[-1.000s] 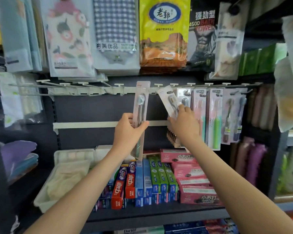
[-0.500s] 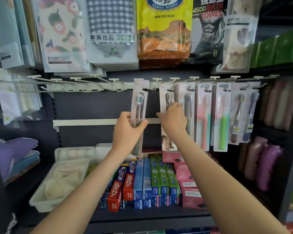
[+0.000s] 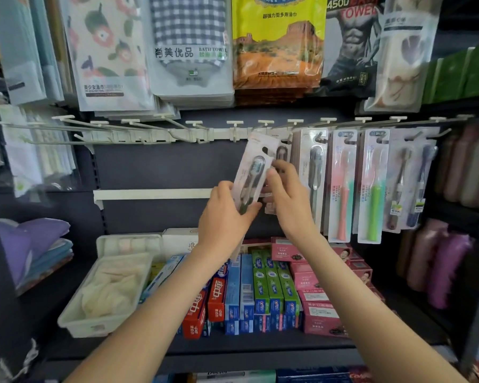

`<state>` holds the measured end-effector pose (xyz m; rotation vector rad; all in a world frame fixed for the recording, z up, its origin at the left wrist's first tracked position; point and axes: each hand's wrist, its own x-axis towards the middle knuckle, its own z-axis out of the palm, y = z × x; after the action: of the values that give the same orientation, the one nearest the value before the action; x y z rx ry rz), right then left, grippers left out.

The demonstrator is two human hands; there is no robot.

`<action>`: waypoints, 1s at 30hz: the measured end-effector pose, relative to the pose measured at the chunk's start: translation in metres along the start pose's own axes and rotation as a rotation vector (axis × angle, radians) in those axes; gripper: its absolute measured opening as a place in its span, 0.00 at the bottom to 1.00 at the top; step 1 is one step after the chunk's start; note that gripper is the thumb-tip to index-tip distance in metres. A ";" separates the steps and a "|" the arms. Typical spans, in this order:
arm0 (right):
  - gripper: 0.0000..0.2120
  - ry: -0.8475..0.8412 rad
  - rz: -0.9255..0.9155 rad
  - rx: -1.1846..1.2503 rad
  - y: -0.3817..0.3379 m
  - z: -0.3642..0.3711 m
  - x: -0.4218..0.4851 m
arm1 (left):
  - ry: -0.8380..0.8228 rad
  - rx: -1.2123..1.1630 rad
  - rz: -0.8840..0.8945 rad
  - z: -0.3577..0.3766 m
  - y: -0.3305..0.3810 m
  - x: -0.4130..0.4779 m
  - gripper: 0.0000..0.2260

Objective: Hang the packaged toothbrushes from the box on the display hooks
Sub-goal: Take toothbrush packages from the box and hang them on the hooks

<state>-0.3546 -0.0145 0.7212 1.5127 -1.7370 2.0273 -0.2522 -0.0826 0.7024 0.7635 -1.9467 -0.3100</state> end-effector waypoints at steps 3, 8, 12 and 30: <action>0.18 -0.047 0.006 -0.012 -0.006 -0.002 -0.003 | -0.021 0.045 0.068 0.003 0.012 -0.006 0.24; 0.24 0.051 0.024 0.010 -0.011 -0.015 -0.001 | -0.167 0.022 0.129 0.011 0.019 -0.024 0.39; 0.30 0.111 0.031 -0.021 -0.011 -0.017 -0.007 | -0.172 -0.004 0.102 0.014 0.020 -0.033 0.35; 0.30 0.008 -0.016 -0.539 -0.005 -0.039 0.007 | -0.037 0.260 0.476 -0.003 0.007 0.017 0.30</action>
<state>-0.3795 0.0140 0.7347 1.3233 -2.0328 1.3816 -0.2581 -0.0877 0.7197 0.4336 -2.1570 0.2227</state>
